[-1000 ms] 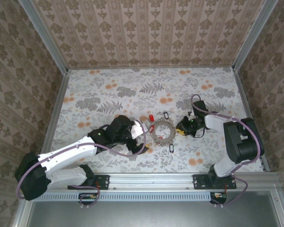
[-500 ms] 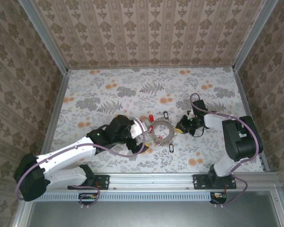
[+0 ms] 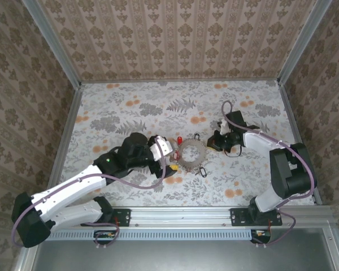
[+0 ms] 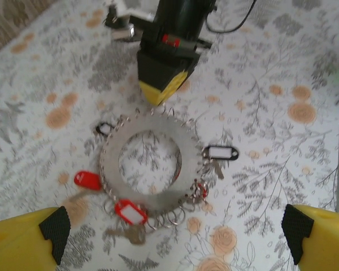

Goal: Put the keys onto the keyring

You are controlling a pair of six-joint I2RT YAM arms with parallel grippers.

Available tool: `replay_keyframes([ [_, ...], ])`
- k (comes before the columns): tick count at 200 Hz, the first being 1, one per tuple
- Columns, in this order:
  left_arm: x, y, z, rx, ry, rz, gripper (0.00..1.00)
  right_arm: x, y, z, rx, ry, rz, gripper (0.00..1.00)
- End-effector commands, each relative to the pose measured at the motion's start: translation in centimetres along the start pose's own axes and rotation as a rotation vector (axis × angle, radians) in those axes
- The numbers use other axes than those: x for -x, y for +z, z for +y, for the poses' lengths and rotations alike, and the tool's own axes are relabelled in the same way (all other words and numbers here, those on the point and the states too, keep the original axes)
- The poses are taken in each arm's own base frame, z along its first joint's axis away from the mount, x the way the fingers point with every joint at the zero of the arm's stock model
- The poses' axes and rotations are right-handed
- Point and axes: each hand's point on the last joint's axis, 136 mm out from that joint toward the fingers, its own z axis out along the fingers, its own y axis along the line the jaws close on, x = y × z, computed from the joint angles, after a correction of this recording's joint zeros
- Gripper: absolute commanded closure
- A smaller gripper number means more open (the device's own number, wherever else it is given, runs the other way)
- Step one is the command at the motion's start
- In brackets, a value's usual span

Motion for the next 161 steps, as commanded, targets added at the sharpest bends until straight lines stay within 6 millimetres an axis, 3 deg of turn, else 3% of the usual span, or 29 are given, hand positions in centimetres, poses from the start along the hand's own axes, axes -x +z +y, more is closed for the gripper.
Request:
replay_keyframes([
  [1,2.9,-2.1,1.1,-0.021,0.019,-0.075,0.00,0.4,-1.5,2.9,-0.023,-0.218,-0.020,1.00],
  [44,4.6,-5.1,3.7,-0.053,-0.046,-0.127,0.06,0.8,-3.9,8.7,0.034,-0.506,-0.082,1.00],
  [75,4.7,-6.1,4.3,-0.048,-0.020,-0.149,0.12,-1.0,-5.3,11.7,0.072,-0.735,-0.084,1.00],
  [121,4.9,-6.1,3.3,-0.116,0.004,-0.195,0.17,-5.1,-7.8,16.3,0.143,-1.134,-0.156,1.00],
  [151,4.1,-5.4,2.1,-0.182,0.096,-0.221,0.36,-7.2,-8.2,17.9,0.173,-1.310,-0.158,1.00],
  [161,4.0,-5.0,2.1,-0.189,0.087,-0.236,0.38,-7.7,-8.2,18.2,0.181,-1.341,-0.154,1.00],
])
